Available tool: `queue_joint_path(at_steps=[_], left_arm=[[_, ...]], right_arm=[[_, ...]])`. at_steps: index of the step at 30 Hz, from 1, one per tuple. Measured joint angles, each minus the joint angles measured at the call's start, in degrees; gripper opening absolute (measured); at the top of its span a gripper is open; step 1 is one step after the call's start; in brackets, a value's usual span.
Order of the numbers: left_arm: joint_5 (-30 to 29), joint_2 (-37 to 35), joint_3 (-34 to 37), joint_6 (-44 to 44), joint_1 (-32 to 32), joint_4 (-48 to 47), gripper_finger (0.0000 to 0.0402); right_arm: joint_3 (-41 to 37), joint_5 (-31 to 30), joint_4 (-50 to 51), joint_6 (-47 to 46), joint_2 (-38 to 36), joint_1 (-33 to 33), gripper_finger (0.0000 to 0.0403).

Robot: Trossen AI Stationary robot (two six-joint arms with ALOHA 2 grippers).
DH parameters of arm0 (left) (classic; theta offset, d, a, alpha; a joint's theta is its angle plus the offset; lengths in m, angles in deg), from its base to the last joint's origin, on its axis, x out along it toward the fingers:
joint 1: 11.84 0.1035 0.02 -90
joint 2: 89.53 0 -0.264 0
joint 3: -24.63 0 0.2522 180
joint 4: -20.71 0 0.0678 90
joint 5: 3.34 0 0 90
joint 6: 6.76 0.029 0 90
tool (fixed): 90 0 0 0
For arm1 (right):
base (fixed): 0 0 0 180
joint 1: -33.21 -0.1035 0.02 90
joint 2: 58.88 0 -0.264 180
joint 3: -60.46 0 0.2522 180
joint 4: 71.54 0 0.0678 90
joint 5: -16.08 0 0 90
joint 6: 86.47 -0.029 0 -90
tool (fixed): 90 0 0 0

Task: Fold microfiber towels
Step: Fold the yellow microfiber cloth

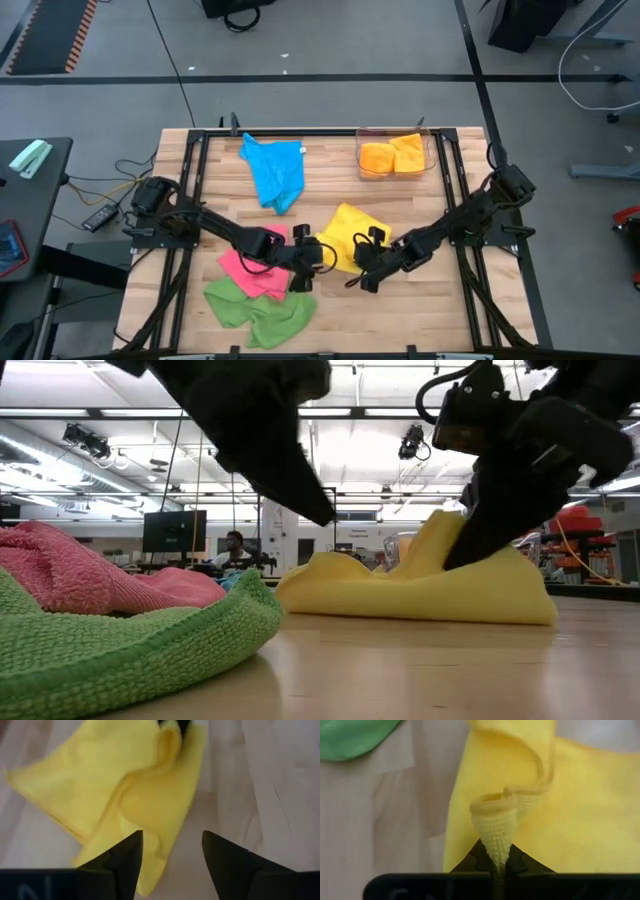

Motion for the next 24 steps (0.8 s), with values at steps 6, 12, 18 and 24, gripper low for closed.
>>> queue_joint_path(at_steps=[6, 12, 18, 24], left_arm=[[-0.71, 4.44, -0.04, -1.15, -0.25, 0.83, 0.0215], [-2.47, 7.37, -0.03, 0.54, 1.61, 3.85, 0.0199], [-2.89, 7.62, -0.58, 2.43, 3.02, 4.51, 0.017], [-1.69, 7.6, -1.11, 7.19, 3.17, 8.24, 0.0122]], right_arm=[[-0.09, 0.69, 0.27, -1.22, 0.0, -1.53, 0.0008], [-0.31, 2.95, 1.0, -1.69, 0.0, -1.5, 0.0008], [-0.27, 8.29, 1.52, -2.0, 0.0, -3.24, 0.0008], [-0.13, 8.48, 3.7, -5.13, 0.0, -4.52, 0.0008]])
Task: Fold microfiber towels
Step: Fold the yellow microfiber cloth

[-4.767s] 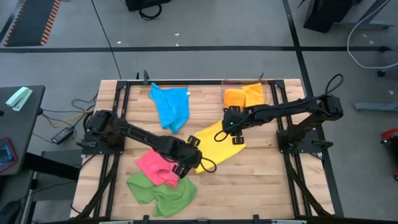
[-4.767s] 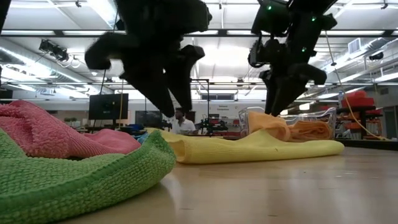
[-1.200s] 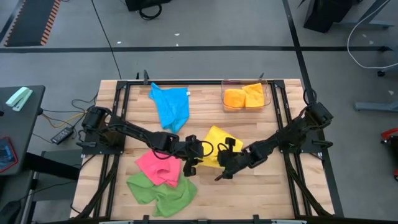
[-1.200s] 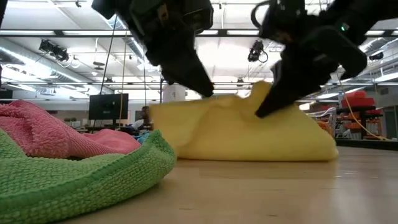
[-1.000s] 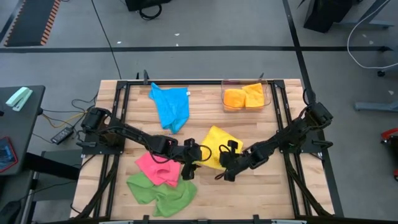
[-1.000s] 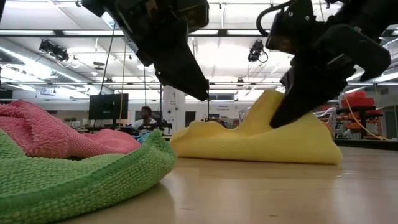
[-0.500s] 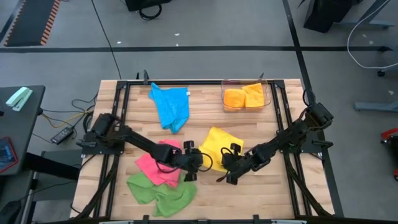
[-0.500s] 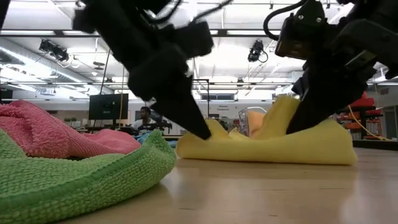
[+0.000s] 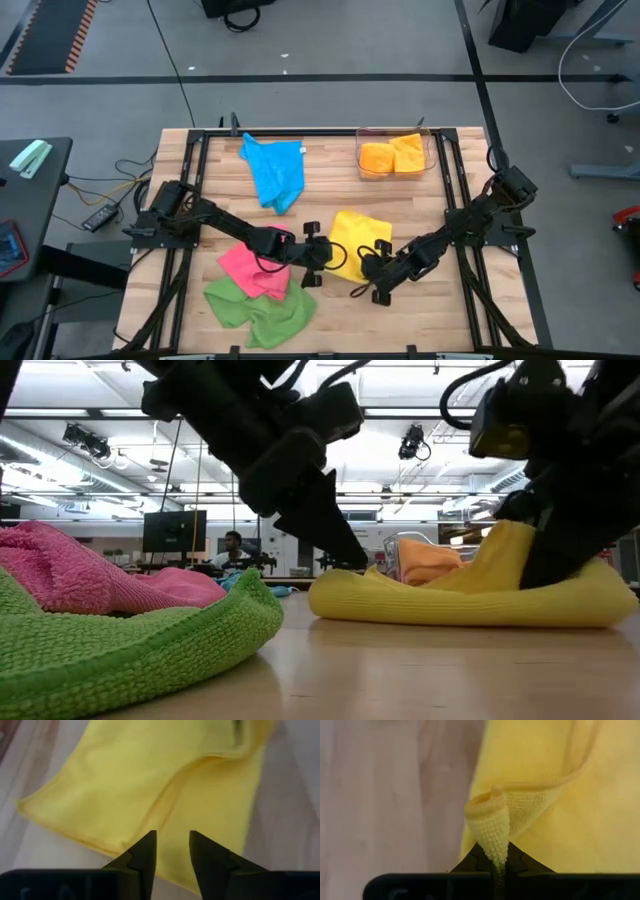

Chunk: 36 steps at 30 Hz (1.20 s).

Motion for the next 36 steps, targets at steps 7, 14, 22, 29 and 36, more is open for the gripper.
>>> queue_joint_path(at_steps=[7, 14, 22, 29, 36], left_arm=[[1.51, 0.0, 0.0, 1.04, 0.46, 0.34, 0.0081], [1.62, 0.0, 0.0, 2.86, 0.59, 2.31, 0.0066], [1.28, 3.68, 0.04, 4.39, 4.6, 5.99, 0.0067], [3.01, 7.57, -0.02, 5.88, 8.48, 9.87, 0.0054], [5.78, 8.28, -0.2, 5.38, 9.4, 9.54, 0.0051]], right_arm=[[1.09, 0.71, 3.17, -2.48, -0.22, -0.23, 0.0008], [4.35, 0.99, 11.31, -2.63, -0.26, -0.38, 0.0008], [4.44, 1.2, 12.29, -2.09, -0.27, -0.38, 0.0008], [4.46, 1.28, 11.77, -2.13, -0.28, -0.38, 0.0008], [4.46, 1.8, 11.97, -2.88, -0.28, -0.38, 0.0008]])
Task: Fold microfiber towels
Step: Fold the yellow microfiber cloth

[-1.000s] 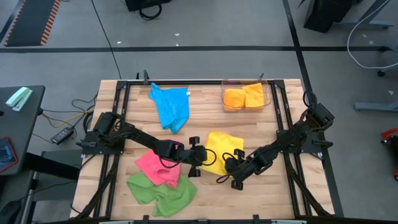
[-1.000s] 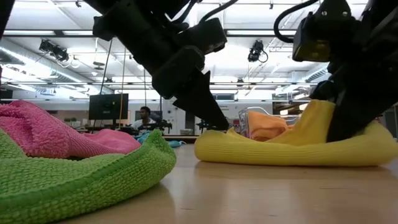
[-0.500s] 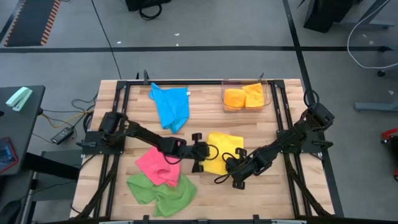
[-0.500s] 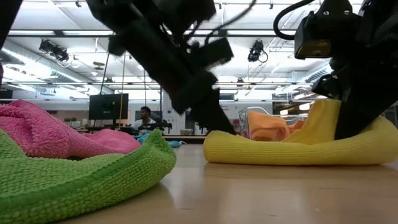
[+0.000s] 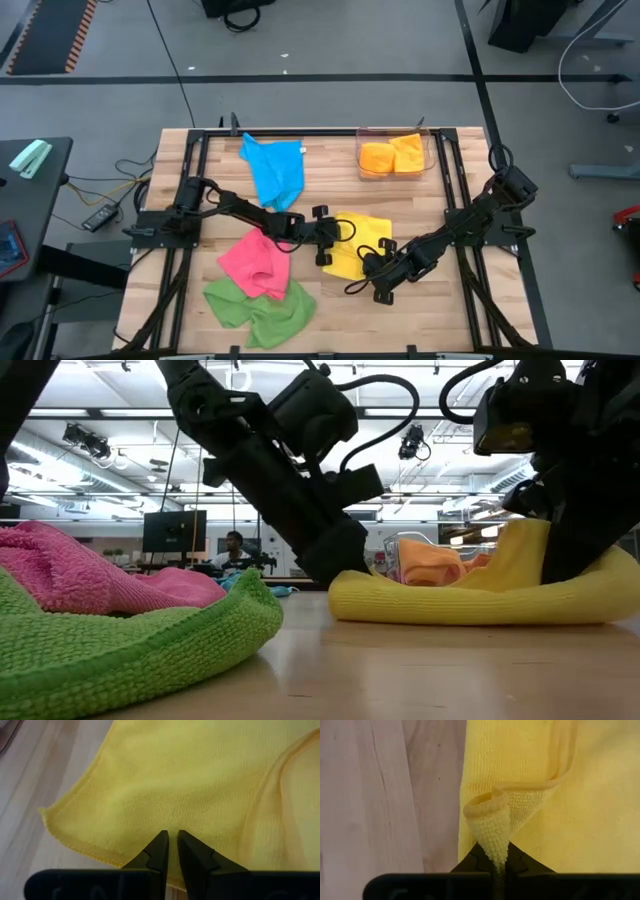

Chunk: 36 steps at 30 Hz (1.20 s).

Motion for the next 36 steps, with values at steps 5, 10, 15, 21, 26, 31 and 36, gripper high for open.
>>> queue_joint_path(at_steps=[5, 10, 15, 21, 26, 31, 36], left_arm=[[-0.15, 0.0, 0.02, 1.55, -0.73, -0.32, 0.005], [0.04, 0.0, 0.04, 1.55, -0.88, -0.69, 0.0043], [0.13, 0.0, 0.07, 1.53, -1.01, -0.77, 0.0039], [0.16, 0.0, 0.09, 1.59, -1.4, -0.91, 0.0037], [0.52, 0.0, 0.13, 1.64, -1.44, -0.91, 0.003], [1.47, 0.0, 0.13, 1.69, -1.58, -0.95, 0.0032], [1.6, 0.02, 0.13, 3.08, -2.26, -0.95, 0.0033]], right_arm=[[-0.02, 0.7, 2.19, 0.08, -0.24, 0.02, 0.0008], [0.04, 0.61, 4.35, -0.78, -1.74, 0.01, 0.0008], [-0.02, 0.44, 6.04, -0.79, -2.51, -0.01, 0.0008], [-1.48, -0.54, 6.4, 0.12, -2.49, 0.02, 0.0035], [-1.75, -1.41, 6.84, 0.25, -2.45, 0.05, 0.0104], [-1.69, -1.26, 12.97, -0.23, -2.45, 1.16, 0.0161], [-1.64, -1.25, 16.44, 1.08, -2.43, 2.72, 0.0181]])
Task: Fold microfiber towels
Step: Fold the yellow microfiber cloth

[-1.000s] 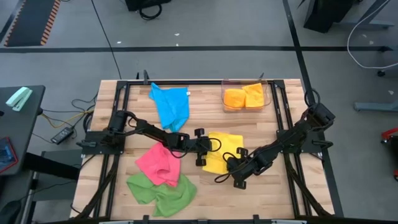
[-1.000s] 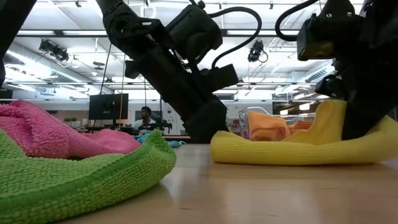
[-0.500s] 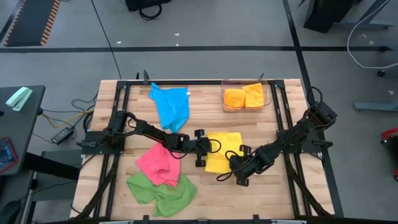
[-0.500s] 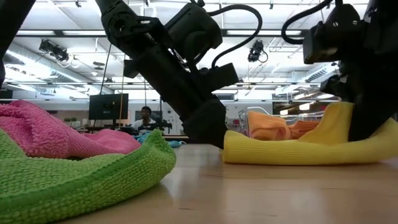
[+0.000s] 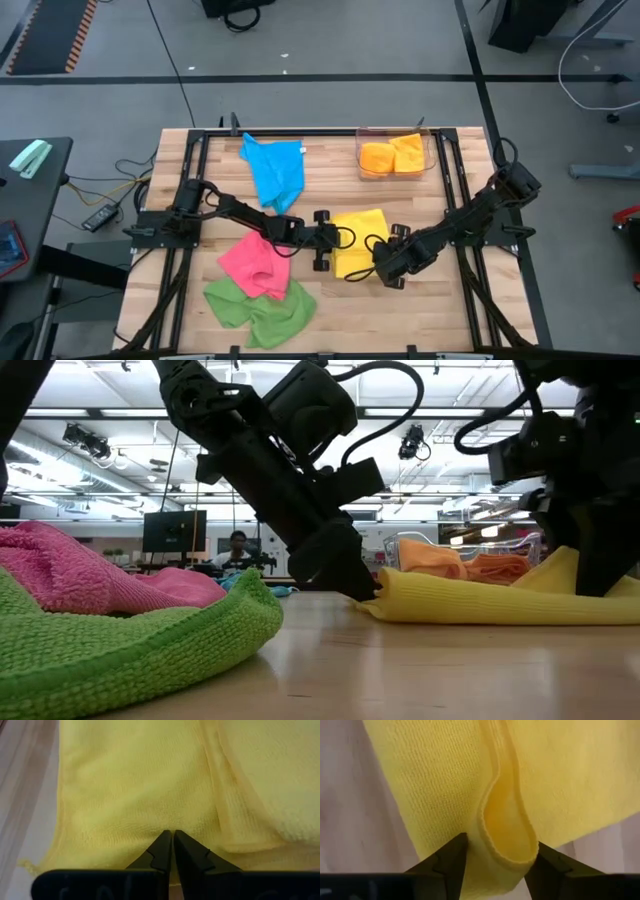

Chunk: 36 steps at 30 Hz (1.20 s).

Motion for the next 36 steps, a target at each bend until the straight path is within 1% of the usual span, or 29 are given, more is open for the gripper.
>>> queue_joint_path(at_steps=[6, 11, 14, 17, 19, 22, 25, 28, 30, 32, 36], left_arm=[[-0.02, -0.05, 0.01, -0.01, -0.42, -0.02, 0.0026], [1.15, -2.91, 0.39, 0.16, -0.52, -2.71, 0.0026], [1.01, -5.72, 0.33, 1.11, -0.54, -3.03, 0.0029], [1.03, -7.3, 0.19, 2.72, -0.78, -2.7, 0.0032], [1.04, -7.3, 0.22, 2.99, -0.83, -2.95, 0.003], [1.08, -7.3, 0.2, 1.7, -0.85, -2.43, 0.0024], [4.4, -7.3, 0.2, -0.51, -1.02, -2.16, 0.002], [7.39, -7.28, 0.2, -2.44, -1.4, -0.5, 0.0018], [7.54, -6.54, 0.03, -3.06, -1.72, 1.03, 0.002], [7.57, -6.11, 0.17, -3.08, -1.84, 0.65, 0.0022], [7.67, -5.4, 0.17, -4.05, -2.1, 1.74, 0.0022]], right_arm=[[0.64, 1.54, 0.17, 5.35, 0.04, 1.31, 0.0178], [2.52, 1.67, 2.3, 9.07, 0.04, 1.49, 0.0177], [2.93, 0.34, 2.43, 12.09, 0.04, 1.47, 0.0177], [2.2, -1.73, -1.88, 18.58, 0.04, 1.47, 0.0177], [1.77, -2.15, -4.72, 22.45, 0.05, 1.63, 0.0177], [1.75, -3.19, -3.77, 24.95, 0.04, 2.73, 0.0175], [1.67, -3.32, -1.67, 25.44, -0.34, 4.19, 0.0173], [1.66, -3.8, -1.71, 26.48, -1.42, 5.22, 0.0173], [1.66, -5.15, -2.9, 27.99, -2.31, 5.86, 0.0172], [1.66, -6.77, -4.36, 29.97, -2.6, 6.54, 0.0172], [1.66, -7.25, -6.44, 33.95, -2.37, 7.71, 0.0172]])
